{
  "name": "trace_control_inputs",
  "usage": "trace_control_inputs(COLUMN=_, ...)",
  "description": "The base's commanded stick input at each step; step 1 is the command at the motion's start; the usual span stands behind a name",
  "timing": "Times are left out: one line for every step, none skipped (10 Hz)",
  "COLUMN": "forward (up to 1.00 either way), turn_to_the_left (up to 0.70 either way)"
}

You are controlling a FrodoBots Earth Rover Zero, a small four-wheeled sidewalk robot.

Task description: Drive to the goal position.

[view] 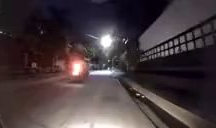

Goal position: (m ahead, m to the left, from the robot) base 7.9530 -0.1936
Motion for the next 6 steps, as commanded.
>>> trace_control_inputs(forward=0.5, turn_to_the_left=0.0)
trace_control_inputs(forward=0.5, turn_to_the_left=0.0)
trace_control_inputs(forward=0.5, turn_to_the_left=0.0)
trace_control_inputs(forward=0.5, turn_to_the_left=0.0)
trace_control_inputs(forward=0.5, turn_to_the_left=0.0)
trace_control_inputs(forward=0.5, turn_to_the_left=0.0)
